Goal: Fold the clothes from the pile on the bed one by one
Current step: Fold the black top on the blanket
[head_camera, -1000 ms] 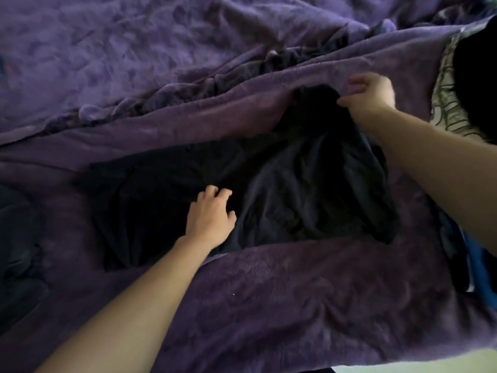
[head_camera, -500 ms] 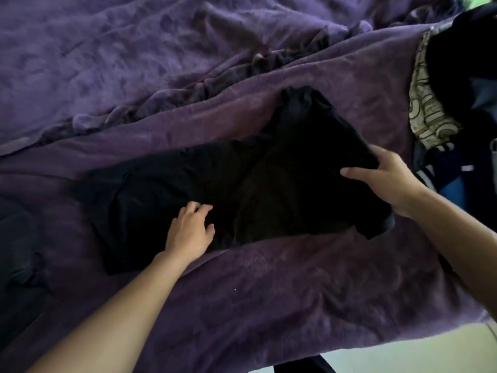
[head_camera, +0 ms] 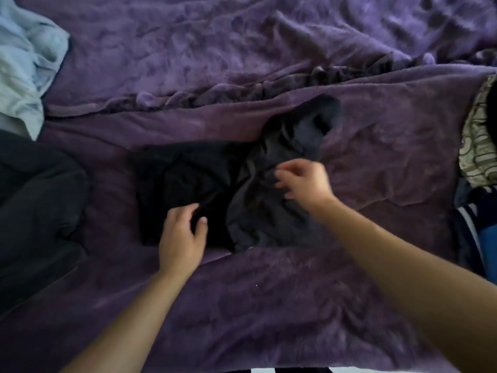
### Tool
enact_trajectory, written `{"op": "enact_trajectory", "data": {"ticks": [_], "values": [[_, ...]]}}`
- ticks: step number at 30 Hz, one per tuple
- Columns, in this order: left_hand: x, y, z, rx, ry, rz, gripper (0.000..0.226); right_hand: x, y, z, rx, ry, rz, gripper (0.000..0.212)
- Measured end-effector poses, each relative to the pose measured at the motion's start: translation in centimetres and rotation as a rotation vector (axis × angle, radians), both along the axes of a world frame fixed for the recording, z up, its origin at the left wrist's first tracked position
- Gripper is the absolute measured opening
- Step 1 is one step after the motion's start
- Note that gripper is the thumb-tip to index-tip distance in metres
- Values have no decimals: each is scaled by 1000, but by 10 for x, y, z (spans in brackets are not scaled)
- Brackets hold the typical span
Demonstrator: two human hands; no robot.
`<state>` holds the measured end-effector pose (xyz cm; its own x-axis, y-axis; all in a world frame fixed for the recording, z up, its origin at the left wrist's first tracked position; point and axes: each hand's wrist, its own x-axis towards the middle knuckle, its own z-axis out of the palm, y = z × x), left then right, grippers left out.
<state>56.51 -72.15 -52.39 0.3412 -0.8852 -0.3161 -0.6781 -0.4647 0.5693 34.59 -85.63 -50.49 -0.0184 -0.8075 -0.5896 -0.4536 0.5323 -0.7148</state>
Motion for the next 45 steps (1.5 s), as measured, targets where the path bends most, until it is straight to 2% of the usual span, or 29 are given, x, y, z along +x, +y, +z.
{"op": "enact_trajectory", "data": {"ticks": [2, 4, 6, 8, 12, 13, 16, 18, 20, 21, 23, 26, 28, 29, 31, 32, 33, 34, 35, 36, 37, 38, 39, 41, 42, 43, 45], "values": [[-21, 5, -1, -90, -50, -192, 36, -35, -14, -4, -153, 324, -16, 22], [-45, 9, -9, -69, -95, -383, 41, -58, -40, -5, -172, 419, -90, 43], [-63, 14, -21, 57, -142, -516, 48, -63, -76, -5, -51, 294, -223, 69], [-65, 19, -35, 175, -198, -575, 53, -54, -108, -8, 102, 156, -304, 77], [-50, 19, -47, 308, -221, -633, 58, -26, -136, -23, 166, 139, -245, 45], [-47, 19, -47, 330, -218, -656, 59, -22, -139, -26, 176, 125, -247, 44], [-41, 16, -44, 383, -184, -691, 62, -26, -136, -28, 160, 91, -276, 61], [-41, 12, -42, 421, -158, -700, 62, -39, -125, -24, 158, 118, -281, 65], [-41, 6, -42, 443, -135, -710, 62, -48, -119, -17, 110, 80, -279, 57], [-40, 5, -42, 450, -128, -712, 62, -47, -117, -11, 25, 37, -263, 49], [-38, 2, -42, 460, -113, -716, 62, -43, -113, 5, -303, 77, -99, 34], [-36, 4, -41, 464, -97, -712, 62, -38, -74, 28, -869, 243, 412, 20], [-35, 5, -40, 460, -95, -716, 63, -44, -28, 26, -1015, 382, 787, 29], [-35, 5, -39, 467, -86, -716, 64, -49, -5, 15, -940, 510, 1012, 37], [-34, 5, -38, 479, -60, -709, 66, -65, 33, -5, -455, 792, 1435, 50], [-33, 5, -38, 478, -50, -706, 66, -72, 44, -12, -259, 823, 1470, 52], [-32, 4, -39, 477, -44, -706, 67, -77, 47, -15, -188, 733, 1387, 49], [-31, 3, -39, 478, -41, -707, 67, -77, 45, -16, -224, 598, 1188, 39], [-31, 3, -40, 484, -41, -712, 67, -75, 41, -15, -329, 476, 911, 24], [-31, 4, -40, 493, -44, -720, 67, -75, 33, -14, -410, 434, 636, 14], [-31, 4, -40, 496, -48, -727, 67, -75, 24, -17, -459, 449, 406, 16], [-31, 5, -40, 494, -54, -729, 67, -74, 16, -20, -413, 452, 236, 26], [-31, 5, -41, 488, -58, -727, 67, -71, 11, -24, -277, 407, 108, 42], [-31, 7, -39, 475, -46, -718, 67, -60, 10, -34, 88, 192, -58, 71], [-31, 7, -37, 464, -33, -706, 66, -56, 13, -38, 213, 123, -97, 74], [-30, 9, -34, 439, -14, -681, 64, -53, 15, -42, 256, 117, -114, 69], [-25, 13, -27, 326, 35, -559, 56, -45, 16, -42, 158, 190, -145, 50]]}}
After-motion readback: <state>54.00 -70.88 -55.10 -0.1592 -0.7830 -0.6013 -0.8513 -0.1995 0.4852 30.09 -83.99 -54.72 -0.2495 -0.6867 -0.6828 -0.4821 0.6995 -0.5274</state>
